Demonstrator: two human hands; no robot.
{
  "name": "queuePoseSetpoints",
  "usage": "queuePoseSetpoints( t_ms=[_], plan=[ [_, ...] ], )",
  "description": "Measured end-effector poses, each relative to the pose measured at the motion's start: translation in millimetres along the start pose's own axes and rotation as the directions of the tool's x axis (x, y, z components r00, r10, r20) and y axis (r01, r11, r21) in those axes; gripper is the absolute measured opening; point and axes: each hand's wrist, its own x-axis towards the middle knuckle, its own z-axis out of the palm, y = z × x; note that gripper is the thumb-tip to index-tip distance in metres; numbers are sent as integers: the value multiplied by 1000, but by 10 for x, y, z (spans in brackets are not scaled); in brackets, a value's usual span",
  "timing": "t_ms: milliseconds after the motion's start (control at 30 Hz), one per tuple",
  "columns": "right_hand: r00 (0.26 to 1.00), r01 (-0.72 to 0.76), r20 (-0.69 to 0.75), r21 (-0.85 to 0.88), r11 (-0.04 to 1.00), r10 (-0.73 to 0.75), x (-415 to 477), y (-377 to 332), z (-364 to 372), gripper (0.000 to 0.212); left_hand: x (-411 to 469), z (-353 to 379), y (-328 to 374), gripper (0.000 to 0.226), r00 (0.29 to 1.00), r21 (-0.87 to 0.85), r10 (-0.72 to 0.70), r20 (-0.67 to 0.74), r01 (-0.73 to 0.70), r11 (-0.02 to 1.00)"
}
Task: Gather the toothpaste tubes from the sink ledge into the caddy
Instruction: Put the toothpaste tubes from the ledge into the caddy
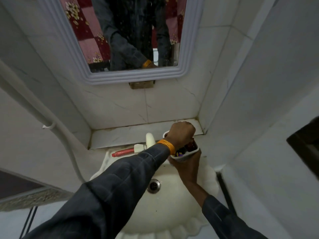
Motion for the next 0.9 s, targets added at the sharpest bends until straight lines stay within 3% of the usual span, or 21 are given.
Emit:
queuePoseSetpoints(
  t_ms=[100, 200, 300, 400, 467, 567, 667, 900],
  plan=[
    [1000, 4, 15, 36, 999, -5, 40, 175, 18, 149, -20, -7, -76, 16, 998, -39, 23, -64, -26, 999],
    [999, 22, 37, 134, 991, -27, -118, -308, -131, 127, -92, -89, -247, 16, 992, -215, -25, -125, -2, 977],
    [997, 71, -31, 136, 988, -67, -92, -435, -171, 96, -245, -261, -566, 20, 952, -419, -220, -212, 114, 901],
    [994, 109, -30, 154, 982, -106, -56, -425, -181, 100, -478, -337, -1101, 19, 875, -529, -433, -217, 268, 805],
    [996, 72, -70, 170, 983, -61, -104, -405, -154, 108, -665, -264, -1504, 16, 849, -471, -516, -110, 413, 780],
    [994, 78, -84, 192, 978, -62, -154, -408, -117, 114, -953, 74, -1893, 21, 801, -170, -576, 162, 598, 783],
    [995, 81, -69, 197, 977, -69, -120, -402, -109, 117, -1195, 480, -1904, 34, 734, 7, -569, 370, 611, 792],
    [992, 122, -58, 178, 976, -114, -186, -438, -129, 121, -1227, 700, -1793, 30, 813, 113, -495, 306, 486, 867]
  ],
)
